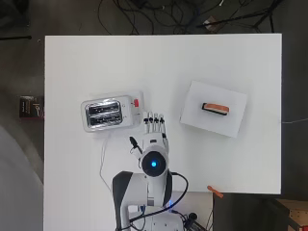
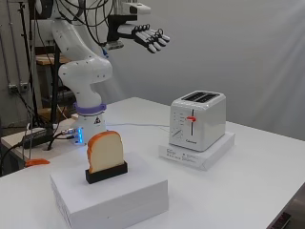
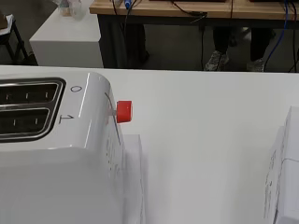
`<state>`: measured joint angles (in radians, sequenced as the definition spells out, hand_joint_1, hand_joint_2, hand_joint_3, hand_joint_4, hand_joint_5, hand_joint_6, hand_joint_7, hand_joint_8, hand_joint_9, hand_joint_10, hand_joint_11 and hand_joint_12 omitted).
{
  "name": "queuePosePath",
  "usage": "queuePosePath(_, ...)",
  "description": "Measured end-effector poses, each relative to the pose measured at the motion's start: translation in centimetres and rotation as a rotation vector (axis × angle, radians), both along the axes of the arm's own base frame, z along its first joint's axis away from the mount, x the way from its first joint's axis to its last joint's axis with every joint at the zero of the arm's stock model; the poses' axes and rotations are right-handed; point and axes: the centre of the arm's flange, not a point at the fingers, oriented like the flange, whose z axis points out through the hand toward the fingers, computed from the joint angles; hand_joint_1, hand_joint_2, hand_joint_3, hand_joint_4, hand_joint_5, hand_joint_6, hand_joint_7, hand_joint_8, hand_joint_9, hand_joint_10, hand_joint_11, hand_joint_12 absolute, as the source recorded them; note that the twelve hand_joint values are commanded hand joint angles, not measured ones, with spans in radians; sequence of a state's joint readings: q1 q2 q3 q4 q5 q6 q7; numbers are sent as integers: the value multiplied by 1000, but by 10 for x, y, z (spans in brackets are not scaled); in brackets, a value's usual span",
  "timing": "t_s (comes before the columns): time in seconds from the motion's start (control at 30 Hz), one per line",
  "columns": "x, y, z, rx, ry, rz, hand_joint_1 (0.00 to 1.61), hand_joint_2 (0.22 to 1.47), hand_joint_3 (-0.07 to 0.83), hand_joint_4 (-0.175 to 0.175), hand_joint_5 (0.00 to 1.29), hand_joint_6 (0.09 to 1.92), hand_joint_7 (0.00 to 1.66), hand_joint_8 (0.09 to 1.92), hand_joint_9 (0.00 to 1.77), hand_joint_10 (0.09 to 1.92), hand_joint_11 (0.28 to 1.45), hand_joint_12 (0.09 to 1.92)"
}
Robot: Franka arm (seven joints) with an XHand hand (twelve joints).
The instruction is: Teleoperate dual arm-hand system to toast a bread
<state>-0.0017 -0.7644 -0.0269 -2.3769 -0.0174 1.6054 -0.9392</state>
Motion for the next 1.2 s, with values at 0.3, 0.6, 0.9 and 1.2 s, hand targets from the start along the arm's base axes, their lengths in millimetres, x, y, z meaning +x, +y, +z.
queuePosePath(0.3, 27, -82, -37, 65, -3, 59, 256, 1093, 1, -64, 261, 87, 418, 87, 539, 87, 459, 87)
queuePosePath(0.6, 83, -128, -48, 40, 188, -135, 151, 1159, 10, 3, 361, 87, 405, 87, 549, 87, 442, 87)
queuePosePath(0.9, 181, -231, -81, 42, 299, -288, 189, 1235, 10, 13, 330, 87, 419, 87, 524, 87, 449, 87)
queuePosePath(1.2, 221, -266, -135, -78, 566, -313, 236, 961, -20, 64, 348, 87, 488, 87, 583, 87, 462, 87)
